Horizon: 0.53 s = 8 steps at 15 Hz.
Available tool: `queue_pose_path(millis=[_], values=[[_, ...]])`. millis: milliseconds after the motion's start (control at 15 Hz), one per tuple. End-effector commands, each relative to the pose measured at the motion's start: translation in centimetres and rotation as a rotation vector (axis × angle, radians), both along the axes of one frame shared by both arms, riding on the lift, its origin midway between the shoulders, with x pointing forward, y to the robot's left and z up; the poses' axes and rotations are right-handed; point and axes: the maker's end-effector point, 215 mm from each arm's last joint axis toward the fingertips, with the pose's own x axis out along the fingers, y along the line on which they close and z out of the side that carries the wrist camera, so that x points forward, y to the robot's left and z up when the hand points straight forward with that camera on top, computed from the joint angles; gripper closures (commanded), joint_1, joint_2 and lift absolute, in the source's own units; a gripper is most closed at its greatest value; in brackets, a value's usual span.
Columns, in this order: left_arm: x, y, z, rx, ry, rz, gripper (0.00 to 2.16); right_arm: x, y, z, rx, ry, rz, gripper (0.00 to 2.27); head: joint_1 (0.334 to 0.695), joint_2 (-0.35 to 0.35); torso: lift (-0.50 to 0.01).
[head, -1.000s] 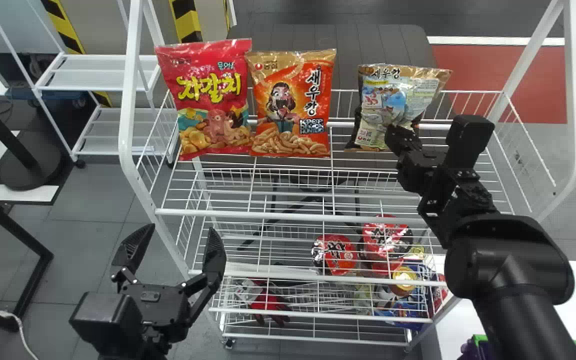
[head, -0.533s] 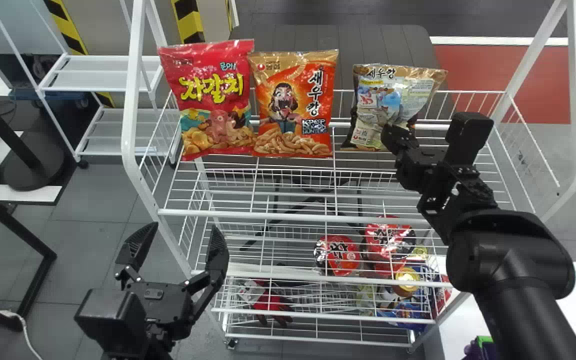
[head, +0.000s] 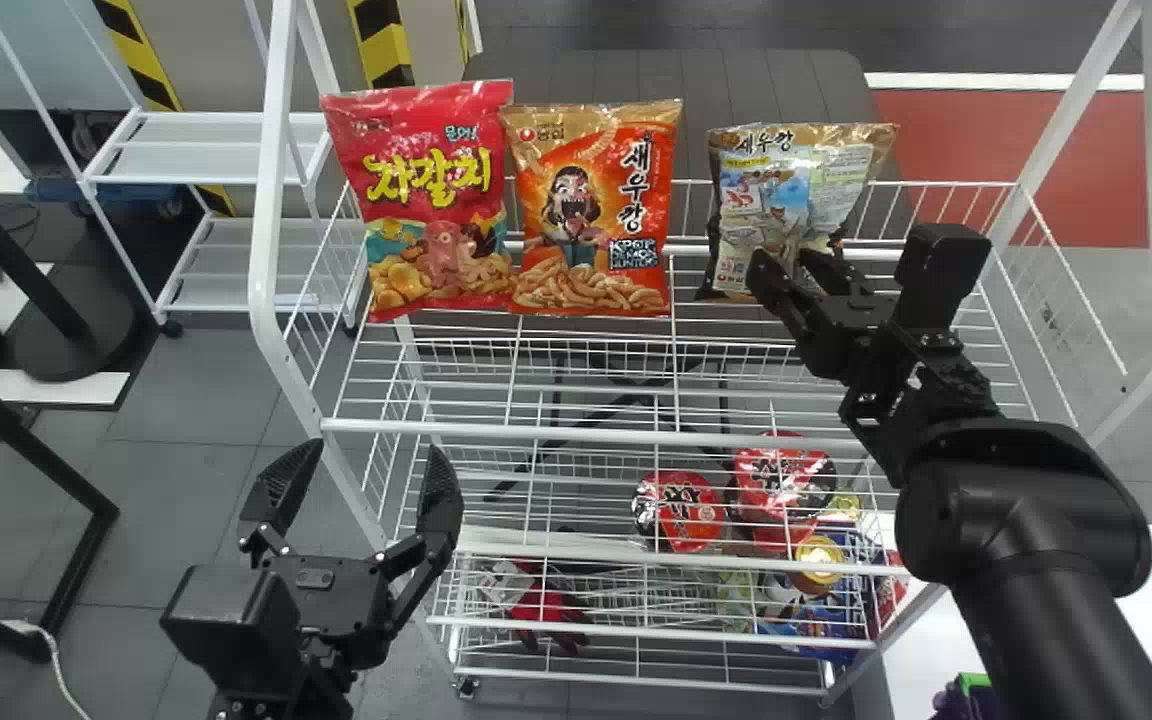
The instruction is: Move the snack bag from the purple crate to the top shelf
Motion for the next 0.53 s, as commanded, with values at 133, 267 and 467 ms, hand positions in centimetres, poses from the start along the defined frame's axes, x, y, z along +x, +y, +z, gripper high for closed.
queue_pose_path(millis=[133,267,467], values=[[0.1,0.0,-0.1,-0.006,0.003,0.001,0.15,0.0,0.0,0.0,0.005,-0.001,-0.001,0.12,0.695,0.041,0.003],[0.1,0.0,-0.2,-0.006,0.005,0.001,0.15,-0.4,0.2,-0.2,0.008,0.002,0.002,0.13,0.695,0.041,0.003],[0.1,0.1,-0.1,-0.006,0.004,0.002,0.15,-1.0,0.2,0.2,0.012,-0.010,0.005,0.13,0.695,0.043,0.003]])
